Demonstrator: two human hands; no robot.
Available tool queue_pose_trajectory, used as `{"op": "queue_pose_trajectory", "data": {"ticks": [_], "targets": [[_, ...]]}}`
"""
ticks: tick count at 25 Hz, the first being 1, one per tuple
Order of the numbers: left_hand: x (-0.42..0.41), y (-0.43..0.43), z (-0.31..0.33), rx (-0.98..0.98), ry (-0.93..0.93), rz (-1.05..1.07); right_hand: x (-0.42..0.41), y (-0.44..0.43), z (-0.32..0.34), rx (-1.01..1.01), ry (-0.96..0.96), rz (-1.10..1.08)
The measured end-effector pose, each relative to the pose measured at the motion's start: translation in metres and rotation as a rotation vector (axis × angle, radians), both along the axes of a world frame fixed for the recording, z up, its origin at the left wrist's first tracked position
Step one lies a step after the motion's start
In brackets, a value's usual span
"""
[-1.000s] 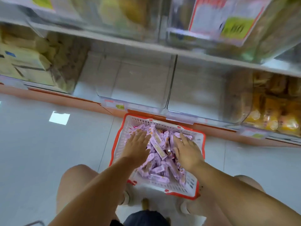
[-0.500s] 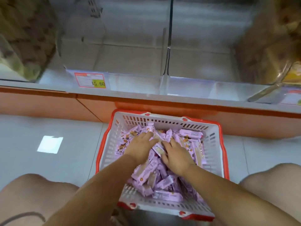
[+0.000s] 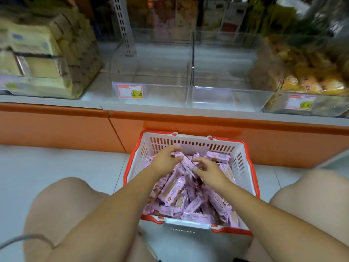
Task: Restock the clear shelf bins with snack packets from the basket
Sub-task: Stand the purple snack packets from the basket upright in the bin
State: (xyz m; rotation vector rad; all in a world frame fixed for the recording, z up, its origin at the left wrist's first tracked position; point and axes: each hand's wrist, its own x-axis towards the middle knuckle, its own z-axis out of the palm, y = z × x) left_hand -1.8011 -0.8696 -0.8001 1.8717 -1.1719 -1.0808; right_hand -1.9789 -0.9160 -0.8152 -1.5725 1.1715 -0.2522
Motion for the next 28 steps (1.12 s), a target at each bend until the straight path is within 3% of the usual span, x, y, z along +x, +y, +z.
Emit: {"op": "queue_pose_trajectory", "data": {"ticks": [3, 4, 6, 10, 18, 22, 28], "targets": [[-0.002, -0.003, 0.016, -0.067, 0.609, 0.205, -0.003, 0.001, 0.023, 0.278, -0.264, -0.144], [-0.003, -0.004, 0.018, -0.07, 0.743, 0.203, -0.002, 0.0, 0.028, 0.377, -0.362, -0.174], [-0.009, -0.008, 0.023, -0.053, 0.836, 0.138, 0.001, -0.003, 0.034, 0.551, -0.552, -0.221], [-0.009, -0.018, 0.029, -0.088, 0.872, 0.112, 0.007, -0.01, 0.039, 0.73, -0.729, -0.273], [-0.007, -0.021, 0.032, -0.122, 0.861, 0.189, 0.007, -0.013, 0.046, 0.736, -0.704, -0.288], [-0.01, -0.021, 0.039, -0.151, 0.834, 0.239, 0.005, -0.013, 0.055, 0.6, -0.673, -0.408], [-0.008, -0.015, 0.057, -0.062, 0.525, 0.083, -0.002, -0.034, 0.072, 0.415, -0.727, -0.576]]}}
